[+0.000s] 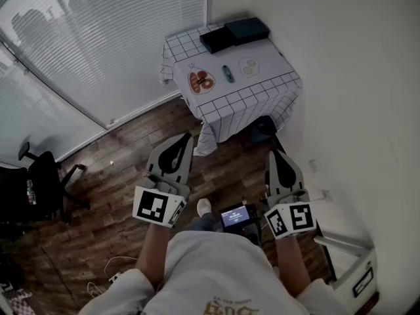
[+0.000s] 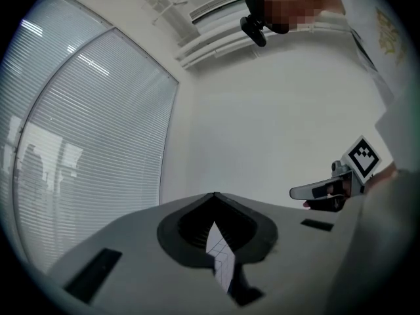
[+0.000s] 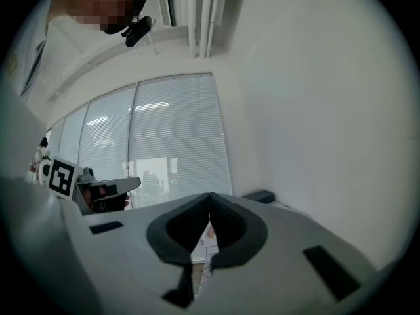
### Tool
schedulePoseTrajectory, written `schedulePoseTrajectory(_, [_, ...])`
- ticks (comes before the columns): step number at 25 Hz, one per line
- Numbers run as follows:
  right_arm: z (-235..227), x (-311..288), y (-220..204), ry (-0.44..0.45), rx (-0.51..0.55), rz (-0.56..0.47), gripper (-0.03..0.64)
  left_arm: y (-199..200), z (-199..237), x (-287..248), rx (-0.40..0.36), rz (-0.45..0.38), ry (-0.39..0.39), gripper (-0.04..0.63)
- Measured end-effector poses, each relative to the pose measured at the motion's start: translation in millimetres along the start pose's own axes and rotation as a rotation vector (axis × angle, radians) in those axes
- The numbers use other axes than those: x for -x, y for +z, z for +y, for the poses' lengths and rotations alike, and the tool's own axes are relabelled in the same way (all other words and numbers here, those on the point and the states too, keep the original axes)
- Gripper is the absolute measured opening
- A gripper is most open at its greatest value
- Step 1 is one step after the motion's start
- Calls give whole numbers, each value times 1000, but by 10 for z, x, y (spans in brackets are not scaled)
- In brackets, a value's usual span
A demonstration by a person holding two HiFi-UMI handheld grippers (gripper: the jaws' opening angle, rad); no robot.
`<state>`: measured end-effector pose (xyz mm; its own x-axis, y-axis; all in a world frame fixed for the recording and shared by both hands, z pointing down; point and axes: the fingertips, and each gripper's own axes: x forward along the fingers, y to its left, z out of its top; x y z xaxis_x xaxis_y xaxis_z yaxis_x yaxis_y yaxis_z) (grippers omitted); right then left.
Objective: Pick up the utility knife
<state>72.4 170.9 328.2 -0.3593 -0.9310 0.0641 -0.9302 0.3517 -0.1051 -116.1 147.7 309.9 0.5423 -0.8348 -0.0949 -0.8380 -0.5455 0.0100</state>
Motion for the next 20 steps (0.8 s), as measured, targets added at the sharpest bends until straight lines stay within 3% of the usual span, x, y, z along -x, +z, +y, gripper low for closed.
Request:
schedulePoseTrajectory(6, [-146,-133,95,-69,37,-16,6,22,119,-136,-2,0,-14,8])
schedulePoseTrajectory(20, [-535,-1042,265,-30,74,-41,8,-41,600,-807,-13,3,43,8])
